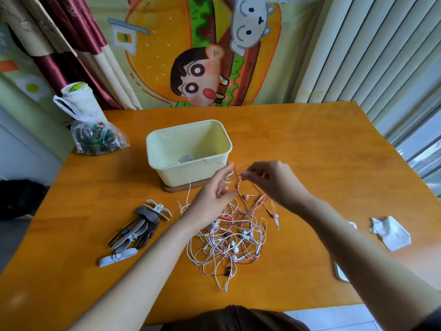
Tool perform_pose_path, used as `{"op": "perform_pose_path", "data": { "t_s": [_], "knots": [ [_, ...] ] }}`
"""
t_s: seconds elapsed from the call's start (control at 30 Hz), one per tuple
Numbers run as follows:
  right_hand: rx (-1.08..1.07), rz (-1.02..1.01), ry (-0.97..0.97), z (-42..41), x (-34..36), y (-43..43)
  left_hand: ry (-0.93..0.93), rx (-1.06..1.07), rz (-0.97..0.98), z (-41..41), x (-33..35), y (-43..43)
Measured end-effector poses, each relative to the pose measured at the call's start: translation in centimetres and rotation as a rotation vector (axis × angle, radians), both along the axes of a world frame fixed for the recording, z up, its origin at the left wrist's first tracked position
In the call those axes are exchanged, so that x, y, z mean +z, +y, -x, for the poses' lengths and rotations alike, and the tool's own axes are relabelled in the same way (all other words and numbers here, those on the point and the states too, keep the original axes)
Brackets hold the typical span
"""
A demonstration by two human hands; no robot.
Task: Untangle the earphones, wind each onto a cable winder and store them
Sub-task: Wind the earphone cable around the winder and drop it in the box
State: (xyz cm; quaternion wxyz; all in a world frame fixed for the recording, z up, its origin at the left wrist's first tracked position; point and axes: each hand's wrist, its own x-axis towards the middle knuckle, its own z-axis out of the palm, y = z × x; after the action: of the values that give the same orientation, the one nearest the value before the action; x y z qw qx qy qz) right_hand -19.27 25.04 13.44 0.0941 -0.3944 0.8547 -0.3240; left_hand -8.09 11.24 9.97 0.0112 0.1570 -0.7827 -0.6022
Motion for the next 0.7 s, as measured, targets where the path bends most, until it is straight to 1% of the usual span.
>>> {"op": "perform_pose_path", "data": {
  "t_s": [0.03,0.1,0.17,0.23,0.37,0.5,0.57,0.6,0.63,0.7],
  "knots": [
    [0.048,-0.005,-0.019,-0.5,-0.4,-0.3,0.011,-0.039,0.047,0.1,-0.1,0.5],
    [0.103,-0.023,-0.037,-1.0,-1.0,-0.4,-0.001,-0.042,0.118,0.2,-0.6,0.9],
    [0.107,-0.033,-0.049,-0.8,-1.6,0.0,-0.03,0.01,0.141,0.1,-1.0,0.6],
    [0.064,-0.026,-0.072,-0.3,-2.3,0.8,-0.04,0.056,0.2,-0.2,-1.2,0.1],
    [-0.123,-0.039,-0.088,1.0,-3.9,3.2,-0.102,0.04,0.342,-1.0,-1.6,-0.8],
    [-0.422,-0.097,0.026,2.8,-4.6,5.3,-0.165,0.03,0.34,-1.0,-1.9,-0.6],
    [-0.517,-0.201,0.024,3.8,-4.8,6.3,-0.176,0.015,0.309,-0.7,-1.5,-0.1],
    [-0.524,-0.285,0.006,4.2,-5.2,6.8,-0.179,-0.008,0.304,-0.4,-1.3,0.2],
    [-0.491,-0.395,-0.006,4.4,-5.6,7.1,-0.175,-0.041,0.3,-0.2,-1.2,0.6],
    [-0.32,-0.553,-0.03,4.1,-6.3,7.3,-0.179,-0.105,0.285,0.0,-1.0,1.2]
  ]
}}
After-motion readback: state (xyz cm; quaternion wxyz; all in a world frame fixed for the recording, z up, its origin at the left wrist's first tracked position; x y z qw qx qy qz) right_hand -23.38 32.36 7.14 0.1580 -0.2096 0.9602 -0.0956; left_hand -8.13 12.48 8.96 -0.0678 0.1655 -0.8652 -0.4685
